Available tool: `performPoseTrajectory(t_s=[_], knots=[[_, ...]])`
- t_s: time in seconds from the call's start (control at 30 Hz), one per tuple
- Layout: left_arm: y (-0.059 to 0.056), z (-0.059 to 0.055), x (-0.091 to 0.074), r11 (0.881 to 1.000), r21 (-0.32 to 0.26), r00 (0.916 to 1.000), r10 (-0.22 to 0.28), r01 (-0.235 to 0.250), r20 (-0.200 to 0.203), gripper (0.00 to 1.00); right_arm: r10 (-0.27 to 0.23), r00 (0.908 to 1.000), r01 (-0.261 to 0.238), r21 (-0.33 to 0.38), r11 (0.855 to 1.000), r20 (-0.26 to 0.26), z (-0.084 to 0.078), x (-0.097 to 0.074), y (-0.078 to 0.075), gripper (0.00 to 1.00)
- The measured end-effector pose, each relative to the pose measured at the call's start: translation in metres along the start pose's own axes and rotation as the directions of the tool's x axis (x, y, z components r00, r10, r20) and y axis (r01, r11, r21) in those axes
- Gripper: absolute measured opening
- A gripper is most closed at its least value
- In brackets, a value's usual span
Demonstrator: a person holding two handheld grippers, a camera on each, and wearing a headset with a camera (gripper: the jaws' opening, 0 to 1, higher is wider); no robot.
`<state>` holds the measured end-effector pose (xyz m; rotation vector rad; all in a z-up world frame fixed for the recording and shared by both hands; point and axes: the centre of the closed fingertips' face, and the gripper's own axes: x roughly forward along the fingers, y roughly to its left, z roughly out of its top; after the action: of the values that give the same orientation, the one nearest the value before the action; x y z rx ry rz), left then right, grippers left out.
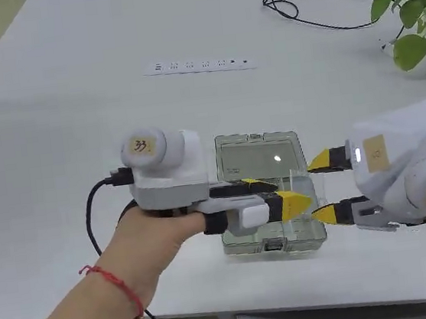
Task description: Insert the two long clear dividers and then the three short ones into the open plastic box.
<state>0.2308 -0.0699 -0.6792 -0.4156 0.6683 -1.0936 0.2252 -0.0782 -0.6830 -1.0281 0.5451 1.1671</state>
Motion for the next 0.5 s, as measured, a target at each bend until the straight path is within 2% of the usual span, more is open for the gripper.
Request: performPoseTrajectory(t_s=[0.2, 0.5], knots=[[-0.0065, -0.0013, 0.0037, 0.999, -0.033, 0.9997, -0.025, 0.025, 0.006, 0.25, -0.004, 1.0, 0.004, -0.009, 1.0, 0.003, 0.0056, -0.0005, 0.0041, 0.33], [-0.0091, -0.0025, 0.005, 0.996, -0.073, 0.9988, -0.046, 0.047, 0.016, 0.09, -0.015, 0.9998, 0.015, -0.034, 0.999, -0.008, 0.0086, -0.0016, 0.0058, 0.33]])
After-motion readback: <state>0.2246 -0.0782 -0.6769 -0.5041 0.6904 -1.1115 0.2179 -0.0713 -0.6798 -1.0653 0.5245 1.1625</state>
